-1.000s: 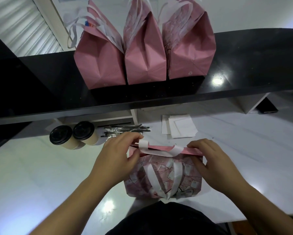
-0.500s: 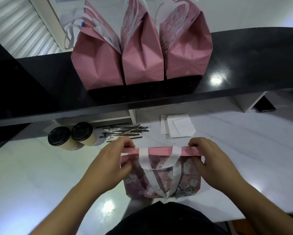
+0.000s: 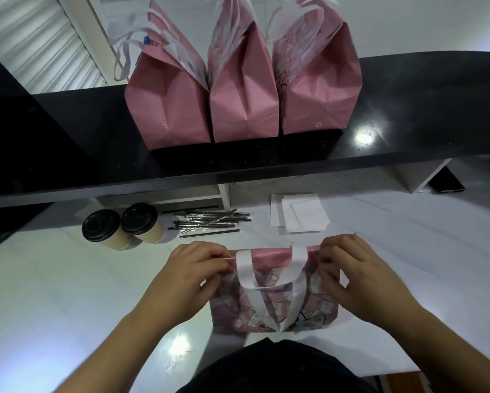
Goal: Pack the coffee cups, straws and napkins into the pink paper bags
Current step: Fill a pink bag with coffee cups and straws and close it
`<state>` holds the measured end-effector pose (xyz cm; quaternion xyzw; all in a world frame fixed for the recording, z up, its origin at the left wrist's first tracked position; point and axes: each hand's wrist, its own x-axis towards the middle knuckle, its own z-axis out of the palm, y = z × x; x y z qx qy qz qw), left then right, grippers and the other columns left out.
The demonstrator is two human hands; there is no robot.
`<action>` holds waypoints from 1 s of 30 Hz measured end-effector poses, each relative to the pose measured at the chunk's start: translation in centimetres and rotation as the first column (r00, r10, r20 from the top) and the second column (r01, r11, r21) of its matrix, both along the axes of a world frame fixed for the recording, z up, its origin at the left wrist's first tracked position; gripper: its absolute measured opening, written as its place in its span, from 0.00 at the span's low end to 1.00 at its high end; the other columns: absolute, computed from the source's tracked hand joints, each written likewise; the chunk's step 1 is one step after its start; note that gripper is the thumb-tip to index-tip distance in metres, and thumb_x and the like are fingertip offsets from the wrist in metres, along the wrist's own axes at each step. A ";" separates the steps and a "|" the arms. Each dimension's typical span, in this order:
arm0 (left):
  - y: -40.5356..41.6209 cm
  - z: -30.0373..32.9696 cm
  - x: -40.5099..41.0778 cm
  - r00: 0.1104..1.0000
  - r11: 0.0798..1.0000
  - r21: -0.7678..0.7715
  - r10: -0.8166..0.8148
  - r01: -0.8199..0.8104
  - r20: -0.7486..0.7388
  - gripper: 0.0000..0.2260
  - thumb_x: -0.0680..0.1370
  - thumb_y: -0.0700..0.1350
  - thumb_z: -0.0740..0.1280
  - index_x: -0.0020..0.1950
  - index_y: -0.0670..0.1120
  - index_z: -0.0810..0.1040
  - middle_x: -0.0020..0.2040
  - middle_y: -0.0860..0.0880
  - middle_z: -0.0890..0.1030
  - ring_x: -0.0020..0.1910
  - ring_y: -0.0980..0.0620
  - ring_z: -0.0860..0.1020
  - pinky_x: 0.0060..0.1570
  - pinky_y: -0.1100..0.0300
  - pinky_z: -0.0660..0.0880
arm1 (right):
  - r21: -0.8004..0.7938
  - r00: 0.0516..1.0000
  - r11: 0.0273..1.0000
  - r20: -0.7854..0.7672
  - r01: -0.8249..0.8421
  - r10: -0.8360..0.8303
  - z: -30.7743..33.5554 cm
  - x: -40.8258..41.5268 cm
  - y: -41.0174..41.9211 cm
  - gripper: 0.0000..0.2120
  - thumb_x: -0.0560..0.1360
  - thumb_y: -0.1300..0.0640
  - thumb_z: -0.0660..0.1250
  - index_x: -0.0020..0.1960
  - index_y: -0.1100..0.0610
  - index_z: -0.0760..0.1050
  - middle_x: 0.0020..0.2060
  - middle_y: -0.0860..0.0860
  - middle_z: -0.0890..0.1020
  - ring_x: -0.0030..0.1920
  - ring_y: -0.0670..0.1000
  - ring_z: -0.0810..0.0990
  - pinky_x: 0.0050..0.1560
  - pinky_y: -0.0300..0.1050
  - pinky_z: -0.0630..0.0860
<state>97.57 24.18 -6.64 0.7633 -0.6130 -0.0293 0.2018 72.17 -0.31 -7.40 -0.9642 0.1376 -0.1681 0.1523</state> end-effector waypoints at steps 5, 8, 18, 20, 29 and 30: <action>-1.0 0.7 -0.9 0.998 1.000 -0.005 -0.008 0.008 0.062 0.17 0.75 0.40 0.66 0.61 0.52 0.82 0.57 0.54 0.82 0.56 0.50 0.78 0.55 0.55 0.70 | -0.020 1.000 1.000 0.005 0.017 -0.017 0.7 0.7 0.3 0.09 0.78 0.57 0.70 0.58 0.52 0.78 0.50 0.46 0.80 0.50 0.50 0.75 0.49 0.45 0.76; -1.9 1.7 -1.0 1.000 0.999 0.053 0.013 -0.012 -0.014 0.19 0.72 0.39 0.69 0.61 0.55 0.79 0.51 0.58 0.83 0.51 0.54 0.76 0.51 0.60 0.68 | -0.040 0.999 0.999 -0.042 0.005 -0.007 1.4 1.5 0.3 0.10 0.77 0.58 0.71 0.58 0.52 0.81 0.50 0.47 0.81 0.49 0.51 0.76 0.48 0.46 0.77; -5.7 3.2 -1.3 0.941 0.952 0.277 0.208 -0.132 -0.268 0.09 0.79 0.58 0.69 0.58 0.60 0.82 0.49 0.61 0.84 0.47 0.59 0.82 0.48 0.54 0.80 | -0.050 0.979 0.990 -0.161 -0.131 0.121 3.8 5.0 1.6 0.09 0.81 0.48 0.64 0.54 0.49 0.81 0.47 0.44 0.82 0.45 0.49 0.78 0.44 0.46 0.78; -6.4 3.3 -1.7 0.947 0.949 0.301 0.178 -0.093 -0.268 0.09 0.79 0.59 0.69 0.57 0.60 0.84 0.47 0.59 0.85 0.44 0.58 0.81 0.46 0.54 0.80 | -0.069 0.969 0.986 -0.205 -0.153 0.136 3.9 6.0 2.2 0.08 0.80 0.49 0.64 0.52 0.50 0.82 0.46 0.45 0.82 0.45 0.50 0.78 0.41 0.45 0.77; -7.2 1.7 -3.5 0.991 0.972 0.196 0.135 -0.131 -0.011 0.11 0.74 0.55 0.66 0.50 0.56 0.86 0.45 0.55 0.84 0.46 0.50 0.80 0.38 0.57 0.74 | 0.060 0.962 0.993 -0.249 -0.101 0.112 3.6 6.0 1.6 0.08 0.79 0.54 0.64 0.47 0.49 0.82 0.41 0.45 0.81 0.41 0.48 0.77 0.40 0.44 0.75; -7.1 1.5 -3.5 0.991 0.976 0.178 0.130 -0.125 -0.013 0.12 0.74 0.55 0.65 0.50 0.56 0.86 0.44 0.55 0.84 0.46 0.50 0.80 0.37 0.58 0.72 | 0.070 0.960 0.993 -0.257 -0.099 0.114 3.5 5.5 1.2 0.08 0.79 0.53 0.65 0.48 0.49 0.83 0.41 0.45 0.82 0.42 0.48 0.77 0.40 0.44 0.76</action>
